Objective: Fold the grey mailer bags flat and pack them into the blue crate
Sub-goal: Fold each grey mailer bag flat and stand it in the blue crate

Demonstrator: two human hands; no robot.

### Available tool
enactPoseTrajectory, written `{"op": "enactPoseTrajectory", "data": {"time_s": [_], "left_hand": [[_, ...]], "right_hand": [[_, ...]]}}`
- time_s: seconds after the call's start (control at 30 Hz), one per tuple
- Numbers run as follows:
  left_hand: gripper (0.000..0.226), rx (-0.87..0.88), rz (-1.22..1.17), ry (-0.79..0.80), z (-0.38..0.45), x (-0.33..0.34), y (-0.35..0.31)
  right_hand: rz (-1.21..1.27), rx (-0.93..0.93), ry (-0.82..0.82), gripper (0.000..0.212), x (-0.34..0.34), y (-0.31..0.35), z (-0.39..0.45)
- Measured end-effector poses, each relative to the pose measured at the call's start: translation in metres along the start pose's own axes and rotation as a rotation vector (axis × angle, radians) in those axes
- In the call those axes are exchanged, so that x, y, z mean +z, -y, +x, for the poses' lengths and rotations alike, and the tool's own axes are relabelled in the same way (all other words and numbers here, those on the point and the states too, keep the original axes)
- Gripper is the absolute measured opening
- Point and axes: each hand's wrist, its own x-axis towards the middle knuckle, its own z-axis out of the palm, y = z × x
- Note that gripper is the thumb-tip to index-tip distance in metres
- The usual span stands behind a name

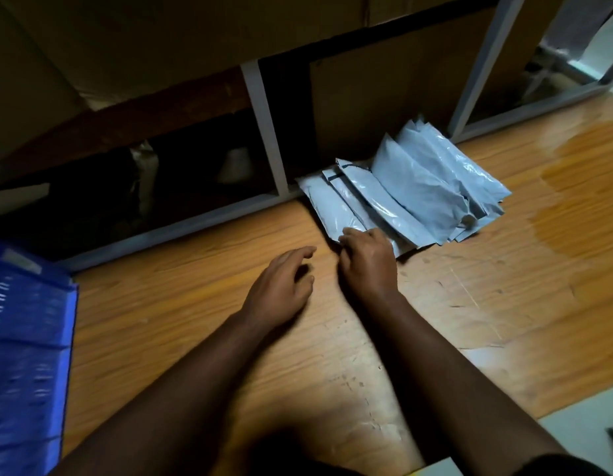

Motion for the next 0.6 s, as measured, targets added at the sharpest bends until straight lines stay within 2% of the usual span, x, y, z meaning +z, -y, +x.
{"op": "enactPoseTrajectory", "data": {"time_s": [0.07, 0.17, 0.23, 0.3, 0.37, 0.43, 0.53, 0.6], "left_hand": [[0.064, 0.043, 0.046, -0.061, -0.013, -0.006, 0.016], [0.082, 0.075, 0.234, -0.165, -0.043, -0.018, 0.038], [0.082, 0.06, 0.367, -0.165, -0.069, -0.024, 0.053], [0.07, 0.021, 0.41, -0.137, -0.093, -0.025, 0.07], [0.06, -0.017, 0.382, -0.122, -0.112, -0.022, 0.084], [0.059, -0.038, 0.362, -0.121, -0.12, -0.019, 0.088], [0.046, -0.049, 0.272, -0.215, -0.114, -0.023, 0.077], [0.036, -0.097, 0.215, -0.258, -0.104, -0.023, 0.073]], "right_hand": [[0.091, -0.109, 0.025, 0.023, -0.007, 0.007, -0.014], [0.225, -0.39, 0.141, 0.026, -0.007, 0.017, -0.047], [0.254, -0.514, 0.233, 0.026, 0.001, 0.016, -0.062], [0.277, -0.532, 0.287, 0.026, 0.006, 0.014, -0.069], [0.306, -0.475, 0.293, 0.03, 0.009, 0.017, -0.071], [0.307, -0.426, 0.317, 0.032, 0.009, 0.029, -0.071], [0.165, -0.508, 0.429, 0.03, 0.008, 0.043, -0.065], [0.166, -0.454, 0.489, 0.032, 0.003, 0.044, -0.053]]}}
